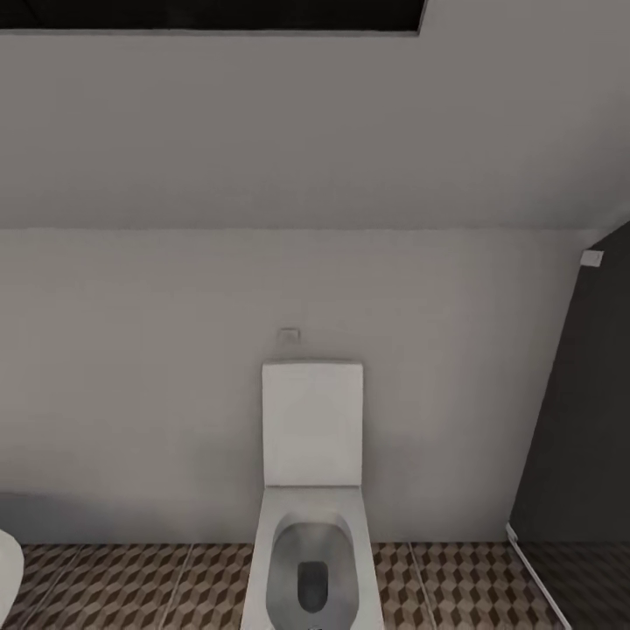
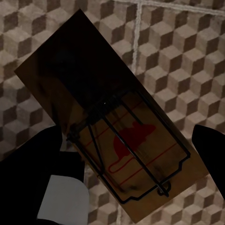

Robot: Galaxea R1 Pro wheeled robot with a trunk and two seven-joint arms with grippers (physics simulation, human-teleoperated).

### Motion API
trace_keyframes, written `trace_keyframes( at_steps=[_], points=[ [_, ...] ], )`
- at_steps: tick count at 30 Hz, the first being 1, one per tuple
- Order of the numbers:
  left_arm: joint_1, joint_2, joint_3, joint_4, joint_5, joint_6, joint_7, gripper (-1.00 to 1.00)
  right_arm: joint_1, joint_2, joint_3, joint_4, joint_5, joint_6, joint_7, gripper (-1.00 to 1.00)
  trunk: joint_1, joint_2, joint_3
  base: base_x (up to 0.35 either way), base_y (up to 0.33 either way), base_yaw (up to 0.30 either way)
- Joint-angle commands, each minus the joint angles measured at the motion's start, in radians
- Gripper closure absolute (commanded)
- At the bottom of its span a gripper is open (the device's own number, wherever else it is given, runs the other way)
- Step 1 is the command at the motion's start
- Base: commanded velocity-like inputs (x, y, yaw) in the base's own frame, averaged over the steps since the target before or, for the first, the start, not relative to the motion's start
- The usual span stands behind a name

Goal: Take the four mousetraps from the cabinet in the bathroom and place them on the bathroom floor. Make sure all four end up on the same floor surface, and ensure that at least two of them are either under or directly next to the same bathroom sink.

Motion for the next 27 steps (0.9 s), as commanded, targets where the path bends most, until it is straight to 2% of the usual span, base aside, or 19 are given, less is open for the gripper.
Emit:
trace_keyframes(
  at_steps=[1,27],
  points=[
    [-0.001,0.001,-0.009,0.0,0.005,-0.003,0.007,1.0,-0.001,0.0,0.004,0.001,0.008,0.001,0.003,1.0,0.004,-0.008,-0.004,0.0,0.0,0.0],
    [-0.001,0.0,-0.009,0.0,0.005,-0.003,0.007,1.0,-0.001,0.0,0.005,0.001,0.008,0.0,0.003,1.0,0.104,-0.19,-0.086,0.0,0.0,0.0]
  ],
)
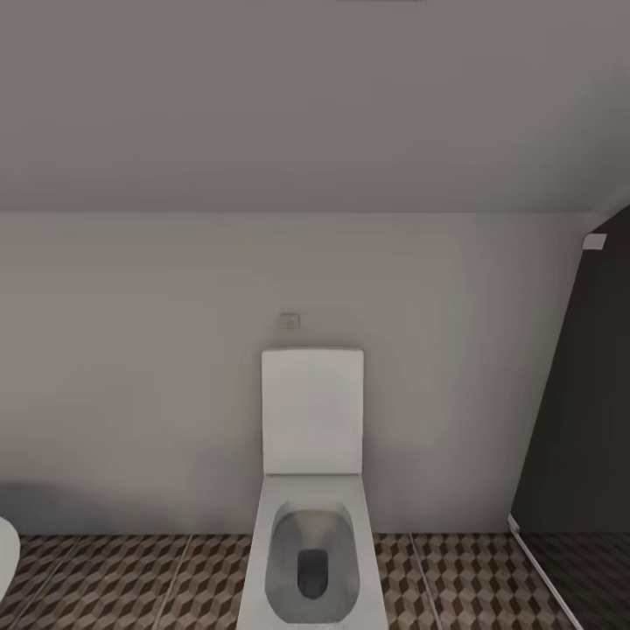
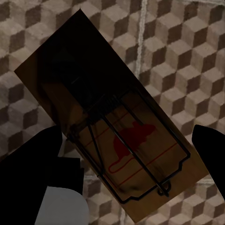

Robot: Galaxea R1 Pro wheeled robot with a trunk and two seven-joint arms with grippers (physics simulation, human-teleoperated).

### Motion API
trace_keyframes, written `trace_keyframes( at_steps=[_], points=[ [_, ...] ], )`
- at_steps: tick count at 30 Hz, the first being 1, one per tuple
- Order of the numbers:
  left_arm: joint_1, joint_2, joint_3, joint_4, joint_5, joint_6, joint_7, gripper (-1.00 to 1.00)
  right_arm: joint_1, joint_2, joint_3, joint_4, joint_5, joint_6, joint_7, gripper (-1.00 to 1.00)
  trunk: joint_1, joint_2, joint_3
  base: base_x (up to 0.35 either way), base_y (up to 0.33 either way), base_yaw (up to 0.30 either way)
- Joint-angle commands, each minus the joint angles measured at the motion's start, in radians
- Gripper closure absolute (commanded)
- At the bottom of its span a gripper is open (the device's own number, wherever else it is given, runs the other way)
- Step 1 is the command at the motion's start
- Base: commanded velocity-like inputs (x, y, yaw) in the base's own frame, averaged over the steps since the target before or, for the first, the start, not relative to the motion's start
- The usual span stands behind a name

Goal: Take the four mousetraps from the cabinet in the bathroom and place them on the bathroom floor. Make sure all four end up on the same floor surface, and ensure that at least two of them are either under or directly next to the same bathroom sink.

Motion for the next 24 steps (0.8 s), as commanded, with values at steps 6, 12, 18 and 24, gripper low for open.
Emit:
trace_keyframes(
  at_steps=[6,12,18,24],
  points=[
    [-0.001,0.0,-0.009,0.0,0.004,-0.003,0.009,1.0,-0.001,0.001,0.004,0.001,0.007,0.004,0.002,1.0,0.023,-0.043,-0.02,0.0,0.0,0.0],
    [-0.001,0.006,-0.009,-0.006,0.002,-0.003,0.008,1.0,-0.001,-0.006,0.006,0.0,0.009,-0.005,-0.001,1.0,0.046,-0.085,-0.039,0.0,0.0,0.0],
    [-0.001,0.022,-0.008,-0.073,0.0,0.007,0.009,1.0,-0.001,-0.014,-0.003,-0.047,0.004,0.011,-0.011,1.0,0.069,-0.127,-0.058,0.0,0.0,0.0],
    [-0.001,0.097,-0.006,-0.29,0.0,0.22,0.009,1.0,-0.001,-0.035,-0.006,-0.298,0.002,0.179,-0.016,1.0,0.092,-0.169,-0.076,0.0,0.0,0.0]
  ],
)
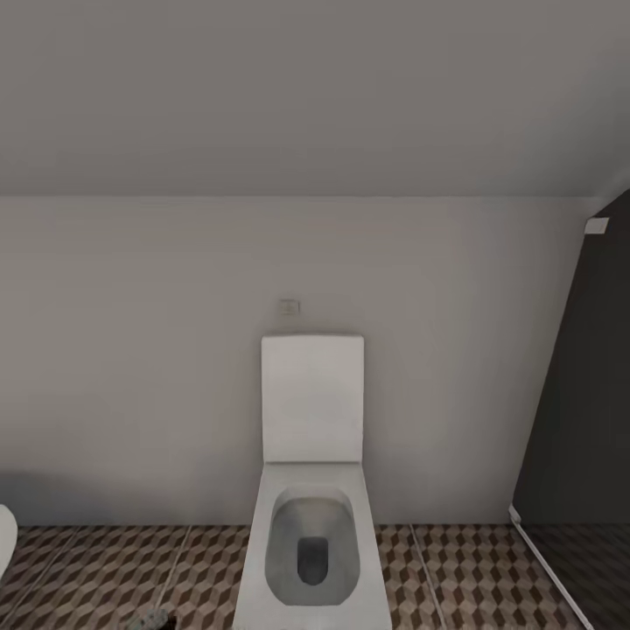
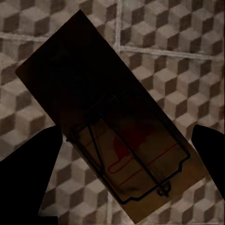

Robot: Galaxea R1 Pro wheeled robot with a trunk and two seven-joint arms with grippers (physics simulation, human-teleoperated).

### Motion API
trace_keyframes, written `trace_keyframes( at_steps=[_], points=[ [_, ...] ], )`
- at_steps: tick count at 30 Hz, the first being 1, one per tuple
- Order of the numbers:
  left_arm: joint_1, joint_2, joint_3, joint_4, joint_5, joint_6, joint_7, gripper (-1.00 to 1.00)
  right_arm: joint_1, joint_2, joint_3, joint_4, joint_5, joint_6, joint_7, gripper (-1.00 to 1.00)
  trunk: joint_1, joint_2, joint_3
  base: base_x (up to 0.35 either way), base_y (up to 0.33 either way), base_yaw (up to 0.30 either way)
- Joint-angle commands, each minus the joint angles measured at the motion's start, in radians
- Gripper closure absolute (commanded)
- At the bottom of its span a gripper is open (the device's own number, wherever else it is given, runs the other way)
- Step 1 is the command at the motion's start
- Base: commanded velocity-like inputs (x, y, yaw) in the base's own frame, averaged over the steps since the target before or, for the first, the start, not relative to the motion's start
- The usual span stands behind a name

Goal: Take the four mousetraps from the cabinet in the bathroom and place them on the bathroom floor. Make sure all four end up on the same floor surface, and ensure that at least two of them are either under or directly next to the same bathroom sink.

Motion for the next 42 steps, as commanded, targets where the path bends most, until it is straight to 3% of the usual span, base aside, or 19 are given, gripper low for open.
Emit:
trace_keyframes(
  at_steps=[1,4,5,8,10,16,21,26,28,31,33,38,42],
  points=[
    [0.0,0.027,-0.006,-0.097,0.006,0.068,0.008,1.0,0.0,-0.014,0.001,-0.084,0.007,0.052,-0.001,1.0,0.004,-0.008,-0.005,0.0,0.0,0.0],
    [0.0,0.04,-0.004,-0.196,0.005,0.121,0.013,1.0,0.0,-0.022,-0.019,-0.165,0.007,0.084,-0.025,1.0,0.015,-0.029,-0.014,0.0,0.0,0.0],
    [0.0,0.043,-0.004,-0.254,0.004,0.159,0.037,1.0,0.004,-0.023,-0.038,-0.196,0.006,0.105,-0.053,1.0,0.019,-0.036,-0.017,0.0,0.0,0.0],
    [0.0,0.045,-0.004,-0.307,0.004,0.194,0.113,1.0,-0.003,-0.023,-0.054,-0.215,0.006,0.119,-0.072,1.0,0.031,-0.057,-0.027,0.0,0.0,0.0],
    [0.0,0.048,-0.004,-0.324,0.004,0.2,0.147,1.0,-0.005,-0.022,-0.059,-0.222,0.007,0.111,-0.077,1.0,0.038,-0.071,-0.033,0.0,0.0,0.0],
    [0.0,0.055,-0.003,-0.33,0.004,0.203,0.161,1.0,-0.038,-0.014,-0.061,-0.229,0.006,0.106,-0.078,1.0,0.061,-0.113,-0.052,0.0,0.0,0.0],
    [0.0,0.075,-0.003,-0.323,0.004,0.203,0.163,1.0,-0.103,0.034,-0.061,-0.23,0.007,0.106,-0.111,1.0,0.081,-0.148,-0.067,0.0,0.0,0.0],
    [0.0,0.076,-0.003,-0.345,0.003,0.203,0.165,1.0,-0.144,0.103,-0.062,-0.237,-0.005,0.099,-0.25,1.0,0.1,-0.183,-0.083,0.0,0.0,0.0],
    [0.0,0.077,-0.003,-0.373,0.002,0.204,0.166,1.0,-0.15,0.127,-0.062,-0.256,-0.024,0.096,-0.325,1.0,0.107,-0.197,-0.089,0.0,0.0,0.0],
    [0.0,0.077,-0.003,-0.406,0.001,0.207,0.166,1.0,-0.153,0.141,-0.063,-0.266,-0.057,0.094,-0.394,1.0,0.119,-0.218,-0.099,0.0,0.0,0.0],
    [0.0,0.076,-0.003,-0.431,0.0,0.225,0.167,1.0,-0.153,0.147,-0.063,-0.27,-0.108,0.093,-0.437,1.0,0.127,-0.232,-0.105,0.0,0.0,0.0],
    [0.0,0.071,-0.005,-0.439,-0.006,0.255,0.168,1.0,-0.153,0.151,-0.063,-0.263,-0.197,0.091,-0.464,1.0,0.146,-0.267,-0.121,0.0,0.0,0.0],
    [0.0,0.069,-0.005,-0.437,-0.007,0.257,0.168,1.0,-0.154,0.153,-0.061,-0.261,-0.219,0.091,-0.468,1.0,0.161,-0.295,-0.133,0.0,0.0,0.0]
  ],
)
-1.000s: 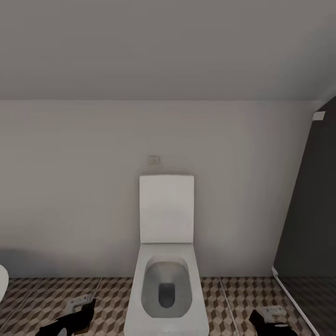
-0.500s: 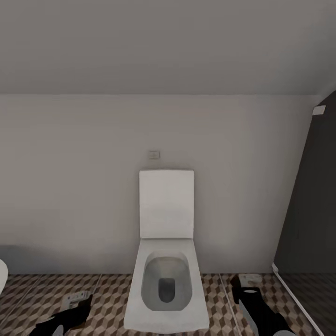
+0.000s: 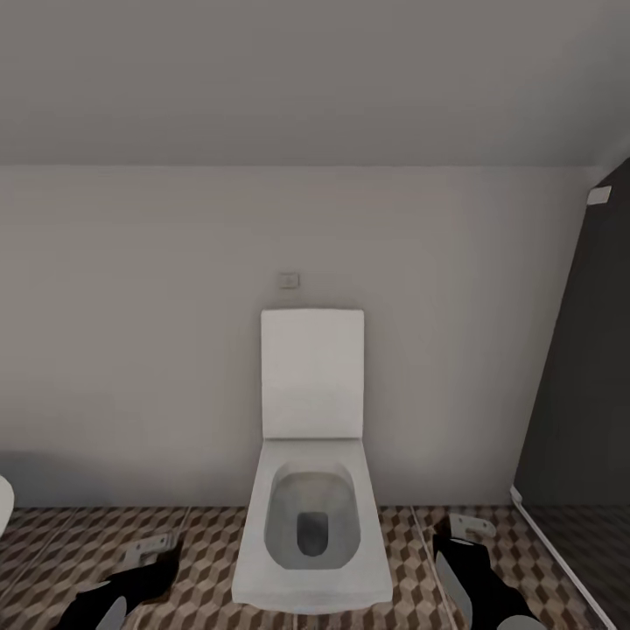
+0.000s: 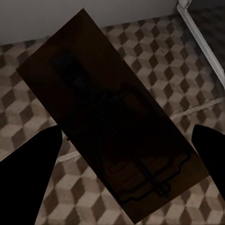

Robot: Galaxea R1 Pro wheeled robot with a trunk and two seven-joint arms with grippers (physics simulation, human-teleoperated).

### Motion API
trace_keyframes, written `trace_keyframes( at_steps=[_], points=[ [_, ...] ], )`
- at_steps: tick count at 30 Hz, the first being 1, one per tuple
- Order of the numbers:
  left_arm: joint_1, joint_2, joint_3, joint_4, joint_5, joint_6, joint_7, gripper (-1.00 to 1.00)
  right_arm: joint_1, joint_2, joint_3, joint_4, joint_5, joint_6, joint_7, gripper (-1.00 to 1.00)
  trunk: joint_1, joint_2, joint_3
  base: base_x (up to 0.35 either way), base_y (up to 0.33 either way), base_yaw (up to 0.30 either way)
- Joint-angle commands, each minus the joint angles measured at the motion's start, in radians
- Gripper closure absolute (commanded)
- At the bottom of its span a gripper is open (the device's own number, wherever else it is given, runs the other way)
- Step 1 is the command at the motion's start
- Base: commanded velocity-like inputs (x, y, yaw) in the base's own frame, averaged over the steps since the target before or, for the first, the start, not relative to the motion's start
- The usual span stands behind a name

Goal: Take the four mousetraps from the cabinet in the bathroom and place them on the bathroom floor. Make sure all four end up on the same floor surface, and ensure that at least two of them are either under or directly next to the same bathroom sink.

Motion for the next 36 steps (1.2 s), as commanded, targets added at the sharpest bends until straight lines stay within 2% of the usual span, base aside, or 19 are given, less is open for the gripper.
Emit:
trace_keyframes(
  at_steps=[1,16,17,19,20,22,29,34,36],
  points=[
    [-0.001,0.0,-0.005,-0.001,0.009,0.003,0.012,1.0,0.0,0.0,0.003,-0.002,-0.01,0.003,-0.005,1.0,0.004,-0.008,-0.004,0.0,0.0,0.0],
    [-0.001,0.0,-0.005,-0.002,0.008,0.005,0.012,1.0,0.0,-0.001,0.009,-0.002,-0.006,0.025,0.0,1.0,0.061,-0.113,-0.051,0.0,0.0,0.0],
    [-0.001,-0.001,-0.005,-0.002,0.008,0.005,0.011,1.0,0.0,-0.002,0.01,-0.002,-0.005,0.051,0.004,1.0,0.065,-0.12,-0.055,0.0,0.0,0.0],
    [-0.001,-0.001,-0.005,-0.002,0.008,0.005,0.011,1.0,0.0,-0.009,0.012,-0.003,-0.003,0.178,0.032,1.0,0.073,-0.134,-0.061,0.0,0.0,0.0],
    [-0.001,-0.001,-0.005,-0.002,0.008,0.004,0.011,1.0,0.0,-0.013,0.012,-0.009,-0.001,0.245,0.068,1.0,0.077,-0.141,-0.064,0.0,0.0,0.0],
    [-0.001,-0.001,-0.005,-0.002,0.009,0.004,0.011,1.0,0.0,-0.016,0.012,-0.012,0.003,0.282,0.101,1.0,0.084,-0.155,-0.07,0.0,0.0,0.0],
    [-0.001,-0.001,-0.005,-0.002,0.009,0.001,0.012,1.0,0.0,-0.02,0.012,-0.018,0.006,0.353,0.119,1.0,0.111,-0.204,-0.092,0.0,0.0,0.0],
    [-0.001,-0.001,-0.004,-0.002,0.009,0.0,0.012,1.0,0.0,-0.02,0.012,-0.018,0.006,0.357,0.12,1.0,0.13,-0.238,-0.108,0.0,0.0,0.0],
    [-0.001,-0.001,-0.004,-0.002,0.009,-0.001,0.011,1.0,0.0,-0.019,0.012,-0.018,0.006,0.356,0.12,1.0,0.131,-0.238,-0.116,0.0,0.0,0.0]
  ],
)
